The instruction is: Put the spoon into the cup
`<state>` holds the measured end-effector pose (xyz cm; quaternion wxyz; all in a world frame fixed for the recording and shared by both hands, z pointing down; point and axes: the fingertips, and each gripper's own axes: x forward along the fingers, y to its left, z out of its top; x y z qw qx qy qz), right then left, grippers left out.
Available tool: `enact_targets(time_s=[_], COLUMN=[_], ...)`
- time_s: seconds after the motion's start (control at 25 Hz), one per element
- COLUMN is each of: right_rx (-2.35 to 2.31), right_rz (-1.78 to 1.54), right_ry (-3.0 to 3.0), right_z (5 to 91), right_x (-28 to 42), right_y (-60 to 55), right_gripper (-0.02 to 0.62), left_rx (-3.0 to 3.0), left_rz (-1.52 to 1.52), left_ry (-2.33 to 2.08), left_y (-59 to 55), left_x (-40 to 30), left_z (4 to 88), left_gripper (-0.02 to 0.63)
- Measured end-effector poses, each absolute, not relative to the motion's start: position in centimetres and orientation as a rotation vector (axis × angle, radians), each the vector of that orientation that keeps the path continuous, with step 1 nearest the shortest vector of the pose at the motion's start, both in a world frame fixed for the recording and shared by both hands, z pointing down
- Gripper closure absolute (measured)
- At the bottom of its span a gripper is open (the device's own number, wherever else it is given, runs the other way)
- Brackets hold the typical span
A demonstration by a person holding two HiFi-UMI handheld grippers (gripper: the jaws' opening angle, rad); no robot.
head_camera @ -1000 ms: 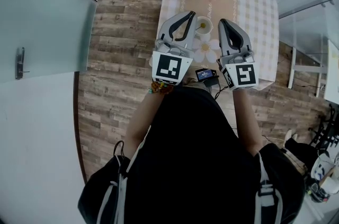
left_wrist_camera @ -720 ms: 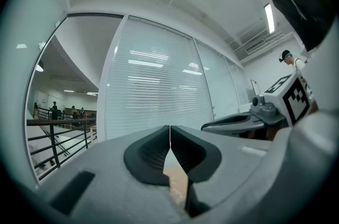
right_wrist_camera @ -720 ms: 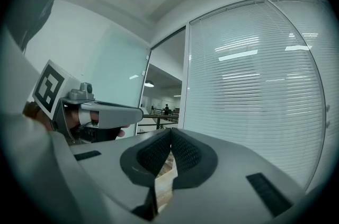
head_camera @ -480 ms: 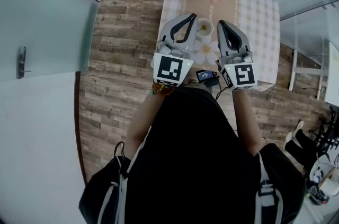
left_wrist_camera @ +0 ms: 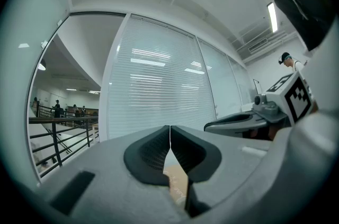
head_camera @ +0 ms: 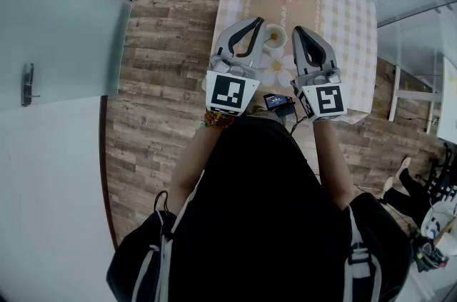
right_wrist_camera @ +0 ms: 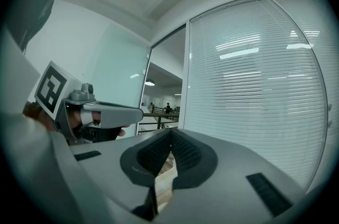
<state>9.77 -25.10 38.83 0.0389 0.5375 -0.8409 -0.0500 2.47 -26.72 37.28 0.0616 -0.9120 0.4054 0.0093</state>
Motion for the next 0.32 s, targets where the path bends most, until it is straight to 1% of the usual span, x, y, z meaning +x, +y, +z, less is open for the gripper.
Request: enact_targets(time_s=[0.32], right_rx=[1.645], right_rz=[-0.142], right_ry=[-2.581], right_z=[39.05], right_x=[9.95], right_y=[-25.17], right_gripper=[0.588], left_rx=[-2.762], left_rz=[0.026], left_ry=[1.233], left_y=[-26.7], left_x=[2.54], left_z=[37.45], left_gripper=[0.586])
